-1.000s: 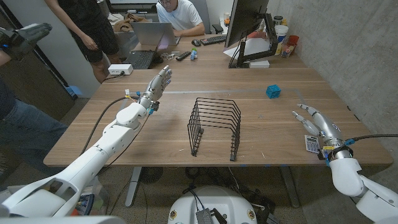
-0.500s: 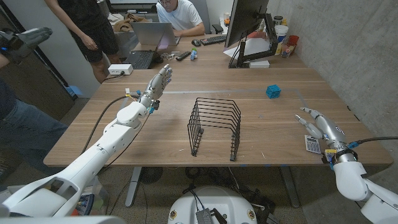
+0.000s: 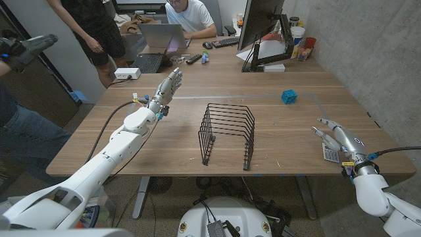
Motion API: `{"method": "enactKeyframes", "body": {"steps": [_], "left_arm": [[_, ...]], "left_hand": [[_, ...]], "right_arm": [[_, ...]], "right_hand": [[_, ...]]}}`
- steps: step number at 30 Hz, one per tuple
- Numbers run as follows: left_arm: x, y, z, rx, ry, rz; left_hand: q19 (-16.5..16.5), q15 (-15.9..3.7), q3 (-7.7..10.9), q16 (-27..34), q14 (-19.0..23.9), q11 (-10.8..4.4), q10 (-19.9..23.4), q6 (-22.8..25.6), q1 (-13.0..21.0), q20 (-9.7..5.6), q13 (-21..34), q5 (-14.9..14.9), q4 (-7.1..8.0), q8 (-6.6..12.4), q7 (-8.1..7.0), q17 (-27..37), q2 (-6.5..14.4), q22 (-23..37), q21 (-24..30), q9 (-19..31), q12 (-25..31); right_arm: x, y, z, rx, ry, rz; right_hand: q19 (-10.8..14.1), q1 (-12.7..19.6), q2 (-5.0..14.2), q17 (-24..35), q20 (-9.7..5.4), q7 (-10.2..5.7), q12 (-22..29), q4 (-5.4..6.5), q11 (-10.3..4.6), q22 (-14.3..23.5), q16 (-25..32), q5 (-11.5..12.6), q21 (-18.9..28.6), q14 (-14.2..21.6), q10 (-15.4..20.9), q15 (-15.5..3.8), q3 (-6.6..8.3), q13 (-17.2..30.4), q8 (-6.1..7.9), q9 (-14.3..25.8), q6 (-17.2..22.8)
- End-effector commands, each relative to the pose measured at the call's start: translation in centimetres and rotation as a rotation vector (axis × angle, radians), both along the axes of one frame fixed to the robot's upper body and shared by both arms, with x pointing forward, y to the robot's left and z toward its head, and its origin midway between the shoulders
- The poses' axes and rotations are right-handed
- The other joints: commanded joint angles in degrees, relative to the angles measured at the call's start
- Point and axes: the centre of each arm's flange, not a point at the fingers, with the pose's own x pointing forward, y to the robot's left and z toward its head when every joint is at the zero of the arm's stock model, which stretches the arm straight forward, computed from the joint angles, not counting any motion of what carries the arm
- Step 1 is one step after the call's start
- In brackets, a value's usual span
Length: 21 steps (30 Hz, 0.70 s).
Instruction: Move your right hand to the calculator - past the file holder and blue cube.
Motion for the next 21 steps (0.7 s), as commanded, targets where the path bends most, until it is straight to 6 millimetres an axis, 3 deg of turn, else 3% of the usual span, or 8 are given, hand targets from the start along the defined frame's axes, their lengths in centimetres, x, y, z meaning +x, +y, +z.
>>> {"method": "enactKeyframes", "body": {"steps": [1,21], "left_arm": [[-0.03,-0.18,-0.05,0.001,0.003,0.000],[-0.21,-0.08,-0.36,0.001,0.009,0.005]], "left_hand": [[0.00,0.02,-0.21,-0.07,-0.38,-0.01,-0.22,-0.12,0.45,0.28,0.11,-0.26,-0.01,-0.04,0.16,0.32,0.14,0.16,-0.28,0.12,-0.03],[-0.02,-0.03,-0.40,-0.07,-0.39,-0.20,-0.35,-0.21,0.52,0.99,0.12,-0.30,0.00,-0.09,0.10,0.31,0.22,0.17,-0.43,0.13,-0.05]], "right_arm": [[-0.15,-0.02,-0.75,-0.046,0.018,-0.045],[0.35,-0.03,-1.63,-0.096,0.048,-0.099]], "right_hand": [[0.03,0.24,0.56,0.17,-0.04,-0.64,-0.08,0.02,0.06,0.08,0.23,0.25,-0.06,0.28,-0.05,-0.35,0.29,0.28,-0.33,0.26,0.21],[-0.10,0.50,0.51,0.13,1.26,-1.23,-0.30,-0.14,-0.53,0.09,0.16,0.25,-0.63,0.06,-0.64,-0.46,0.46,0.30,-0.58,0.29,-0.19]]}}
